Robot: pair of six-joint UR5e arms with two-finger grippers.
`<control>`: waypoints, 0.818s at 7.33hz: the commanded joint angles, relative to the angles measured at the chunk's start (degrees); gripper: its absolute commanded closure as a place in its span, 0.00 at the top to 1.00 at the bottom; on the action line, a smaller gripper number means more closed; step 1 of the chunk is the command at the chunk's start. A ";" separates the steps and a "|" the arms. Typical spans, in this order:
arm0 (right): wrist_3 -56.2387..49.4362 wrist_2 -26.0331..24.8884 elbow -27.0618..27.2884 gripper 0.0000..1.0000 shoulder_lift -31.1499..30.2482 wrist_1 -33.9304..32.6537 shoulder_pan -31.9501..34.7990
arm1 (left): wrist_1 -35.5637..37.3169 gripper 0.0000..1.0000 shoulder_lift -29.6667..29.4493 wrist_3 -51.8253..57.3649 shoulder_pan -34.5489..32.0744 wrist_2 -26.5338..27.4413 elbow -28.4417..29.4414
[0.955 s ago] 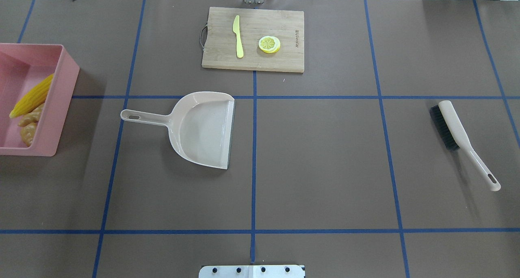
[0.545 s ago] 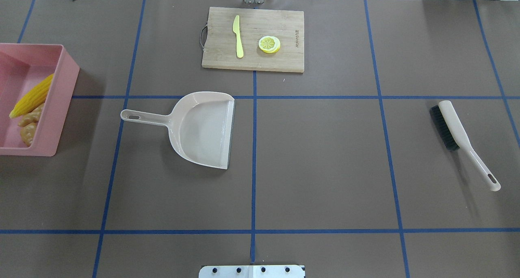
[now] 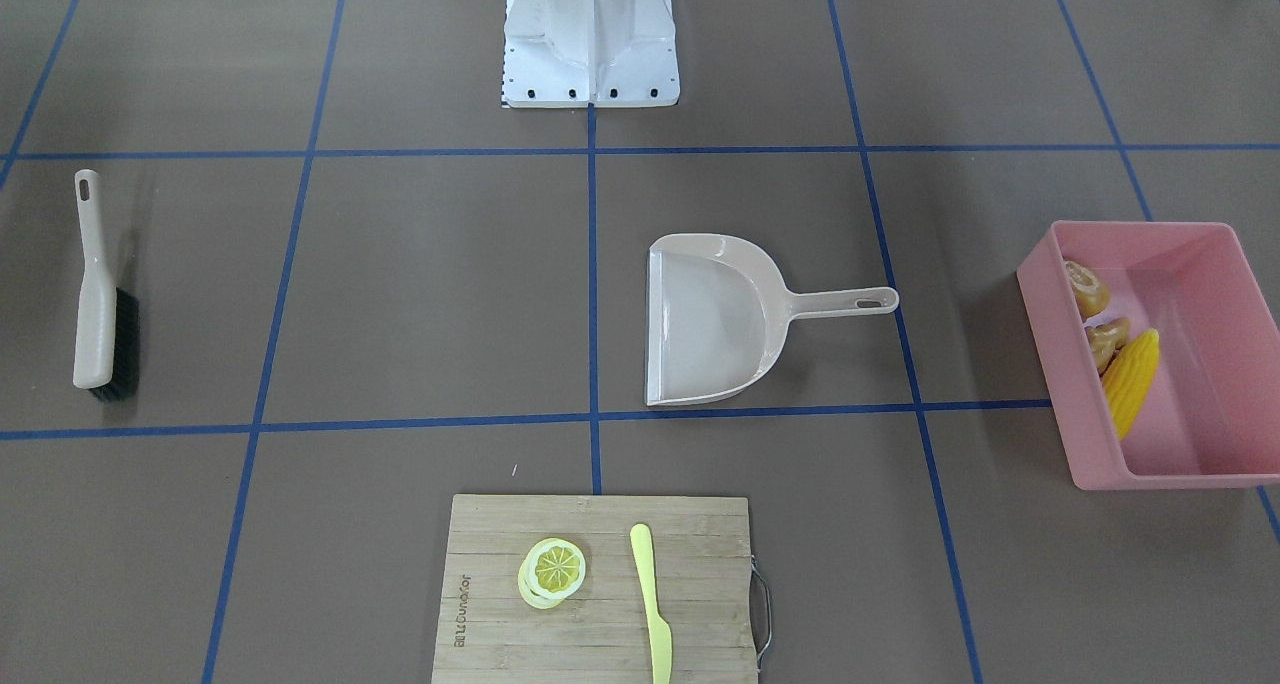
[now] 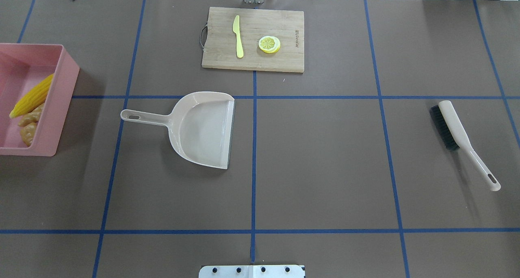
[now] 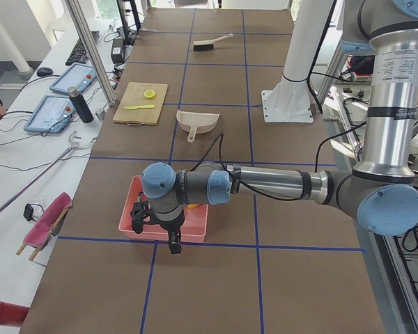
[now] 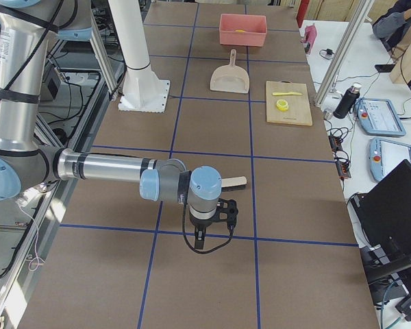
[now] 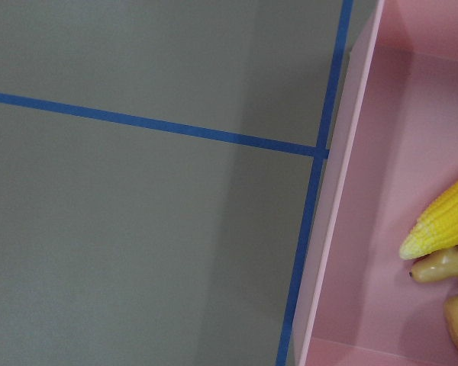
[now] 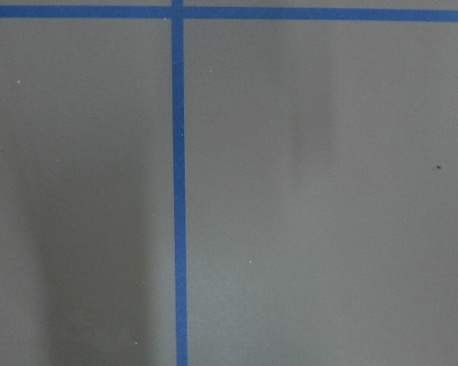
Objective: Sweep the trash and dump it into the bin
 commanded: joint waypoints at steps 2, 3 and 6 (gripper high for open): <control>-0.05 0.00 0.16 1.00 0.00 0.07 0.00 | 0.11 0.99 -0.09 0.19 0.07 0.04 -0.37; -0.05 0.00 0.25 1.00 0.09 0.07 0.00 | 0.02 0.99 -0.09 0.19 0.07 0.04 -0.46; -0.05 -0.17 0.25 1.00 0.35 0.15 0.00 | 0.02 0.99 0.09 -0.07 0.07 -0.05 -0.64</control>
